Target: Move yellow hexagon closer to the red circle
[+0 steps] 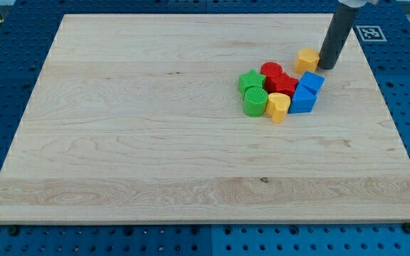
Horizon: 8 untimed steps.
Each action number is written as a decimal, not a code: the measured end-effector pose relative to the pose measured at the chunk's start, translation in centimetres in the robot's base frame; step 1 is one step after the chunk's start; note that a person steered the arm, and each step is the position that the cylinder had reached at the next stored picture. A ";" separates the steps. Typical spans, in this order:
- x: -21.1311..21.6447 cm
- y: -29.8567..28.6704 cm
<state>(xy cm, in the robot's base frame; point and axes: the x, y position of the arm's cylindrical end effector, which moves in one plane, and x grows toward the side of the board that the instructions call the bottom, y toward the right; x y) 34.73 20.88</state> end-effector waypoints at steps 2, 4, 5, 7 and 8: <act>0.0 -3.0; -2.1 -2.7; -2.9 -4.8; -2.9 -7.1; -2.9 -7.6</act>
